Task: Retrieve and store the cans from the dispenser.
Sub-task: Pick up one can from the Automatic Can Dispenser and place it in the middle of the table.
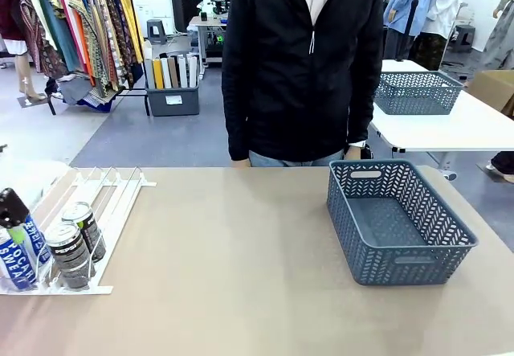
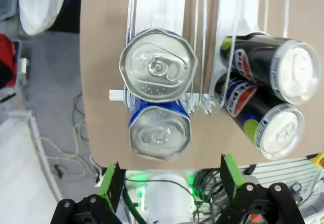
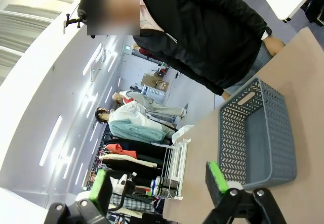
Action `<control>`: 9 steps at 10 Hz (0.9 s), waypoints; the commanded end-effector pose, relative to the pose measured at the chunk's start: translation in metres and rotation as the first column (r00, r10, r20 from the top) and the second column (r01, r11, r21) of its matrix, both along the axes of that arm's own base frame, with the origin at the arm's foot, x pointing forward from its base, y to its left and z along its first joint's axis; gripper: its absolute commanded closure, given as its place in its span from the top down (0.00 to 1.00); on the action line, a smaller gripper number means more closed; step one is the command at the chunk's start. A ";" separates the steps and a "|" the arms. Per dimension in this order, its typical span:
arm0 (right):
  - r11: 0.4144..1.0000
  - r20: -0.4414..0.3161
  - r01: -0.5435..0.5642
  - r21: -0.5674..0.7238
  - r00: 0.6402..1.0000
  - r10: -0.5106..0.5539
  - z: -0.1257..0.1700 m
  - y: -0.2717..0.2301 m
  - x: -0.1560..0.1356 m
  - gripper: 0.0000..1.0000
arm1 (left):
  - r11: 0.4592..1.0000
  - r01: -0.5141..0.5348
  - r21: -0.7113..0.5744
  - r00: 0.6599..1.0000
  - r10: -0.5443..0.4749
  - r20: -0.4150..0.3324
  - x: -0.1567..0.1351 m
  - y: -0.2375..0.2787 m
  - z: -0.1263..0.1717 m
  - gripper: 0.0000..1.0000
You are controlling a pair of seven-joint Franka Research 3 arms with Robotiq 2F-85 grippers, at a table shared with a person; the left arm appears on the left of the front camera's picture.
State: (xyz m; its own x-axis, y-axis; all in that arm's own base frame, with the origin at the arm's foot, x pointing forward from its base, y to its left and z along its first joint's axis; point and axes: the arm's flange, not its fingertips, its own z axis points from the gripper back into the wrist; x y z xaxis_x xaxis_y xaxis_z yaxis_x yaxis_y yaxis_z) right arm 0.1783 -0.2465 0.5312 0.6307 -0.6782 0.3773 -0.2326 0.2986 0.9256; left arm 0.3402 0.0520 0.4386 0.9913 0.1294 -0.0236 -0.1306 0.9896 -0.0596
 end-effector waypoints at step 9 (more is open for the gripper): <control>1.000 0.039 0.004 -0.002 0.999 -0.004 0.005 -0.002 0.003 1.00 | 0.996 -0.085 0.028 0.995 0.086 -0.055 0.034 0.006 -0.042 0.73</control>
State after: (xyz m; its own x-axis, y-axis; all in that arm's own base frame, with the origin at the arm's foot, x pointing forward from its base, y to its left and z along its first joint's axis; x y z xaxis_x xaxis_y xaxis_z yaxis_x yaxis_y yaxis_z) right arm 0.1783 -0.2465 0.5312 0.6306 -0.6780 0.3778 -0.2330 0.2990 0.9254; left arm 0.3726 0.0562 0.3986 0.9776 0.1989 -0.0691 -0.2020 0.9785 -0.0409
